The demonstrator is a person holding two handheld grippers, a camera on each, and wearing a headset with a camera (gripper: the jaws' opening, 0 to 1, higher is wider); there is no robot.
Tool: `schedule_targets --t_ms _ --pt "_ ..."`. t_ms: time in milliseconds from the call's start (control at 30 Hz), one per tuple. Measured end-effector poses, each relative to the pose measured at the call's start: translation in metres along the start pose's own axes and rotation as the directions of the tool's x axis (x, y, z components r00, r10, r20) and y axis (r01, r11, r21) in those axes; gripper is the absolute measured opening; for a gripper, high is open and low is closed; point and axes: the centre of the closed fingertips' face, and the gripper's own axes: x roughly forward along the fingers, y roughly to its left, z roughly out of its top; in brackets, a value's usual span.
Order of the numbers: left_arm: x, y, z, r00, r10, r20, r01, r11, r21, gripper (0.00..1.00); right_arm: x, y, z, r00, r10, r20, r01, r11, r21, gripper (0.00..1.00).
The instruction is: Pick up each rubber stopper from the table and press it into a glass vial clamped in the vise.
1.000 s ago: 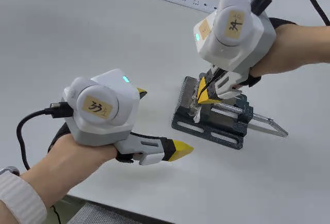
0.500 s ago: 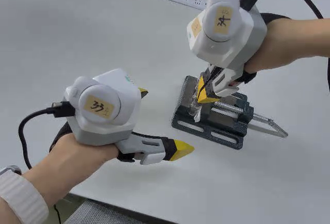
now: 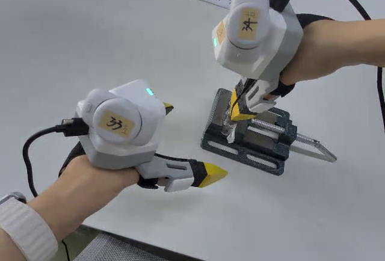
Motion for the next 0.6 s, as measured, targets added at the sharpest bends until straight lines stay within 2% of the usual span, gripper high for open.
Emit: schedule_targets --t_ms 200,367,400,600 --pt "-0.0011 0.0026 -0.0013 1.0 0.003 -0.003 -0.003 1.0 -0.004 0.87 0.0006 0.0033 0.0007 1.0 0.0 0.001 0.0 1.0 0.004 0.0" --pt "-0.0009 0.0031 -0.0002 1.0 0.006 -0.001 -0.006 1.0 -0.001 0.87 0.0023 0.0027 0.0011 0.9989 -0.022 -0.042 0.021 1.0 -0.024 0.0" --pt "-0.0007 0.0036 0.0 1.0 0.006 -0.001 -0.006 1.0 0.0 0.87 0.0024 0.0024 0.001 0.9982 -0.026 -0.054 0.023 0.998 -0.052 0.0" --pt "-0.0012 0.0028 0.0041 1.0 0.003 0.007 -0.003 1.0 0.006 0.87 0.0015 0.0034 0.0004 0.9967 -0.031 -0.075 0.028 0.998 -0.048 0.0"
